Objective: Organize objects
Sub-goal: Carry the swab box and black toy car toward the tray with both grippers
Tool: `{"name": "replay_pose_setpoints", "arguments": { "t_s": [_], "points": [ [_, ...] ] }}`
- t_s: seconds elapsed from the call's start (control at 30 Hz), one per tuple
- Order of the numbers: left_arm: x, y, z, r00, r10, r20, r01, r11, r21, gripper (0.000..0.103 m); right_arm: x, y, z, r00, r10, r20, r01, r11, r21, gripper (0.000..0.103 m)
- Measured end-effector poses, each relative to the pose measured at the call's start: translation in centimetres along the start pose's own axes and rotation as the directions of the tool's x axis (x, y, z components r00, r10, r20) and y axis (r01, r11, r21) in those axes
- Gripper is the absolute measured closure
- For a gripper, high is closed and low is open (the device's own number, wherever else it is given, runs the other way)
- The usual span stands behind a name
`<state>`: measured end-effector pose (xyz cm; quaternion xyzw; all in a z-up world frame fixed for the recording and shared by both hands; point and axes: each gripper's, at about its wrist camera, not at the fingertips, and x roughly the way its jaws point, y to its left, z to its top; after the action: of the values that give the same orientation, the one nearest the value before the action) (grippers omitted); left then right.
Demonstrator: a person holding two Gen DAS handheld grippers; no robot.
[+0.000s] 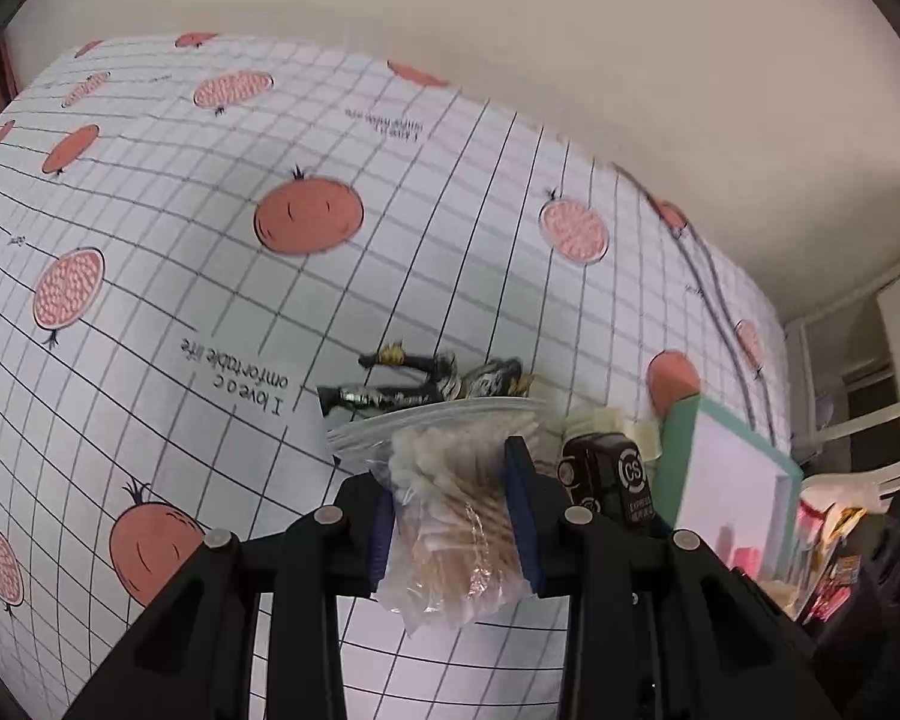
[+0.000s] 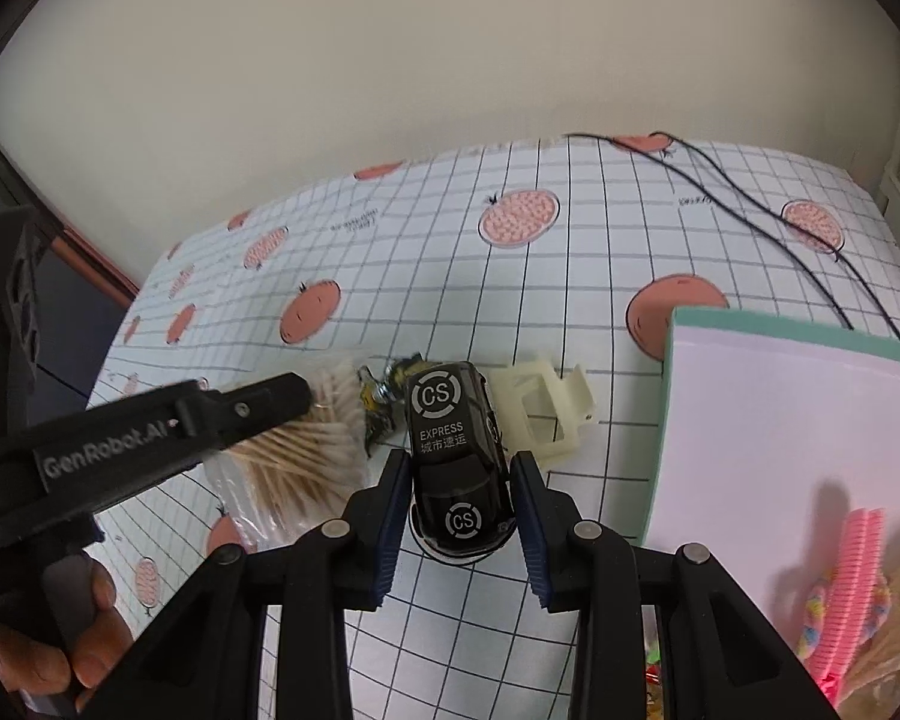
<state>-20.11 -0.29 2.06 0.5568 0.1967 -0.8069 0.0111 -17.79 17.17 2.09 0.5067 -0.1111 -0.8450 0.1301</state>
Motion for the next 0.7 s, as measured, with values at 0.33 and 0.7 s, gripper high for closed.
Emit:
{"name": "replay_pose_setpoints", "arguments": {
  "t_s": [0.33,0.7],
  "points": [
    [-3.7,-1.5,0.8,0.992,-0.064,0.106,0.065,0.998,-0.01,0.068,-2.3,-2.5,1.7,0.999,0.002,0.044,-0.004,0.999,0.049,0.067],
    [-4.1,-6.6,0.0,0.98,-0.151,0.134,0.148,0.989,0.03,0.068,-6.8,-7.6,1.5,0.993,-0.061,0.101,0.046,0.989,0.143,0.067]
  ]
}}
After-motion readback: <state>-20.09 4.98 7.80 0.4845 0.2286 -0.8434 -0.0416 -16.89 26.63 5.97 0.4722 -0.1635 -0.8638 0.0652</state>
